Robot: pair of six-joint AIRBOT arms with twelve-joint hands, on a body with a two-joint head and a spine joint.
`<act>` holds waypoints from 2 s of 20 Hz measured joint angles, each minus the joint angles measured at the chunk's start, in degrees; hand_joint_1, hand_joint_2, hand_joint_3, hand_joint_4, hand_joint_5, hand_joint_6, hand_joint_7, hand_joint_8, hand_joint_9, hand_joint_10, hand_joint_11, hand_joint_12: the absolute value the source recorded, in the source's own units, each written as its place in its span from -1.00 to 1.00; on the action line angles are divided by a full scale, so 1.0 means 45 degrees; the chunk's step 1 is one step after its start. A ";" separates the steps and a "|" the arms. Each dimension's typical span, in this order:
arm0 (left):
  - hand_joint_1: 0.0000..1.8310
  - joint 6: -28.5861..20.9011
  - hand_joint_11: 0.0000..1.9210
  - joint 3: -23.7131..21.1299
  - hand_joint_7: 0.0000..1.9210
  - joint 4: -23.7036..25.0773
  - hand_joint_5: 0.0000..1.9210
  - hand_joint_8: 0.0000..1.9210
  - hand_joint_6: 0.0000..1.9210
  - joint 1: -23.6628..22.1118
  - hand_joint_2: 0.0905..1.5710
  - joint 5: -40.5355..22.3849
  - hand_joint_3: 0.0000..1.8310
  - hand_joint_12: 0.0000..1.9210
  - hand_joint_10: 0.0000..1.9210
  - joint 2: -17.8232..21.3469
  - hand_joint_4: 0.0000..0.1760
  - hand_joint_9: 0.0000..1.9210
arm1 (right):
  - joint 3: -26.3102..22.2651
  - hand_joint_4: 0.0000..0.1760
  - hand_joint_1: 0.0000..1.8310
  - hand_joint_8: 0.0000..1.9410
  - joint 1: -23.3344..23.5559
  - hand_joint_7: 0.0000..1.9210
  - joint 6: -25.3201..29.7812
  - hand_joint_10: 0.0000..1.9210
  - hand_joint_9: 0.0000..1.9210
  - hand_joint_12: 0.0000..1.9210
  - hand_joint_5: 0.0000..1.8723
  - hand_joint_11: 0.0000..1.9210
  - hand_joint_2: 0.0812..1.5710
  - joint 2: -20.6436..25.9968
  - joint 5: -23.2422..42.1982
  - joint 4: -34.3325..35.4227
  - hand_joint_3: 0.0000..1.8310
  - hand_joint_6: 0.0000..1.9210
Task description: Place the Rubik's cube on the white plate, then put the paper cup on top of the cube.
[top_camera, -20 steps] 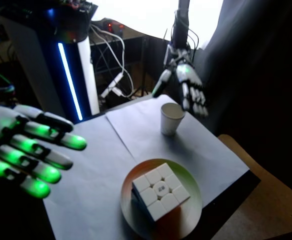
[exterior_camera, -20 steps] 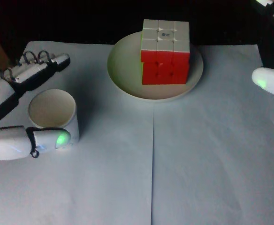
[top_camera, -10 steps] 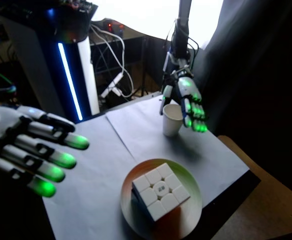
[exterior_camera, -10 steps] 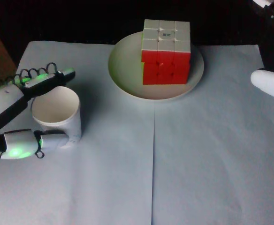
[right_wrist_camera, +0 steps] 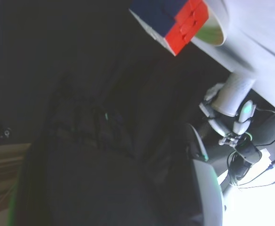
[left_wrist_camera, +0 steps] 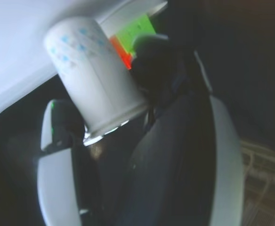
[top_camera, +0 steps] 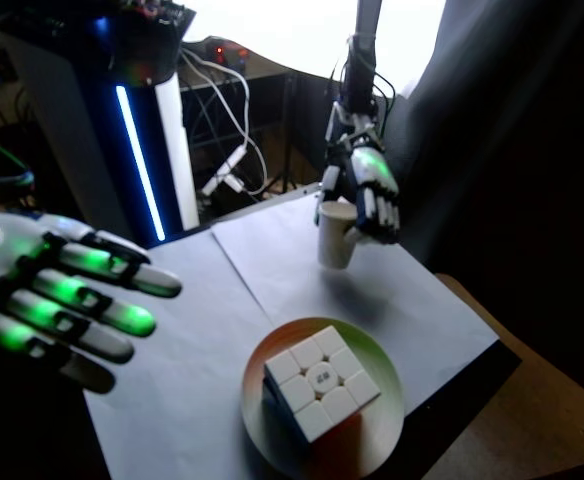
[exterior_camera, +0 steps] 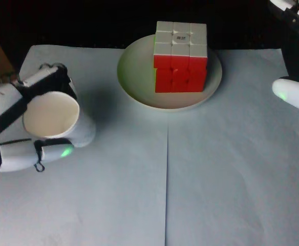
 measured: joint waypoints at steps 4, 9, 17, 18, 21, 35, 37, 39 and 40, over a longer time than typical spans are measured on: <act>0.11 -0.0015 -0.86 -0.0068 -0.88 0.0282 -0.89 0.82 0.79 -0.0330 0.50 -0.0515 -1.00 1.00 0.94 0.0272 -0.39 -0.85 | 0.0024 0.01 -0.64 -1.00 0.0000 -1.00 0.0005 -1.00 -0.99 -0.67 -1.00 -1.00 0.58 -0.0087 0.0005 -0.0005 -1.00 -1.00; 0.12 -0.0316 -0.82 0.1307 -0.95 0.1457 -0.92 0.81 0.63 -0.3031 0.49 0.0826 -1.00 1.00 0.99 0.0112 0.47 -0.90 | 0.0097 0.02 -0.60 -1.00 0.0000 -1.00 0.0005 -0.99 -0.98 -0.60 -1.00 -1.00 0.54 -0.0170 0.0019 0.0010 -1.00 -1.00; 0.20 -0.0767 -0.66 0.3546 -0.83 0.3677 -0.82 0.68 0.57 -0.7422 0.43 0.5095 -1.00 1.00 0.95 -0.1656 0.08 -0.78 | 0.0189 -0.03 -0.58 -1.00 -0.0136 -1.00 0.0005 -1.00 -1.00 -0.79 -1.00 -1.00 0.54 -0.0311 0.0005 0.0063 -1.00 -1.00; 0.21 -0.0831 -0.65 0.3827 -0.82 0.3925 -0.80 0.65 0.54 -0.7805 0.43 0.5649 -1.00 1.00 0.91 -0.2006 -0.08 -0.77 | 0.0228 0.06 -0.56 -1.00 -0.0136 -1.00 0.0005 -1.00 -1.00 -0.82 -1.00 -1.00 0.54 -0.0355 0.0005 0.0112 -1.00 -1.00; 0.22 -0.1753 -0.52 0.4959 -0.71 0.4838 -0.77 0.64 0.58 -0.8684 0.44 0.7106 -1.00 1.00 0.85 -0.3113 -0.36 -0.63 | 0.0223 0.06 -0.55 -1.00 -0.0155 -1.00 0.0010 -1.00 -1.00 -1.00 -1.00 -1.00 0.55 -0.0447 0.0010 -0.0015 -1.00 -1.00; 0.38 -0.2555 -0.57 0.6023 -0.73 0.6183 -0.82 0.62 0.61 -1.0025 0.47 0.8694 -1.00 1.00 0.83 -0.4881 -1.00 -0.66 | 0.0340 -0.16 -0.60 -1.00 -0.0160 -1.00 0.0005 -1.00 -1.00 -0.91 -1.00 -1.00 0.53 -0.0724 -0.0039 -0.0005 -1.00 -1.00; 0.36 -0.3429 -0.55 0.6470 -0.70 0.6717 -0.77 0.60 0.51 -1.0040 0.47 0.8748 -1.00 1.00 0.85 -0.5372 -0.92 -0.65 | 0.0369 -0.22 -0.59 -1.00 -0.0223 -1.00 0.0005 -1.00 -1.00 -0.86 -1.00 -1.00 0.52 -0.0724 0.0010 0.0092 -1.00 -1.00; 0.38 -0.3497 -0.65 0.6518 -0.73 0.6907 -0.77 0.42 0.45 -1.0040 0.51 0.8864 -1.00 1.00 0.70 -0.5498 -1.00 -0.69 | 0.0364 -0.25 -0.58 -1.00 -0.0257 -1.00 0.0000 -1.00 -1.00 -0.92 -1.00 -1.00 0.52 -0.0733 -0.0010 0.0053 -1.00 -1.00; 0.37 -0.3507 -0.53 0.6543 -0.73 0.7033 -0.76 0.67 0.52 -1.0040 0.51 0.8942 -1.00 1.00 0.91 -0.5605 -1.00 -0.67 | 0.0364 -0.29 -0.60 -1.00 -0.0257 -1.00 0.0000 -1.00 -1.00 -0.92 -1.00 -1.00 0.53 -0.0738 -0.0068 0.0063 -1.00 -1.00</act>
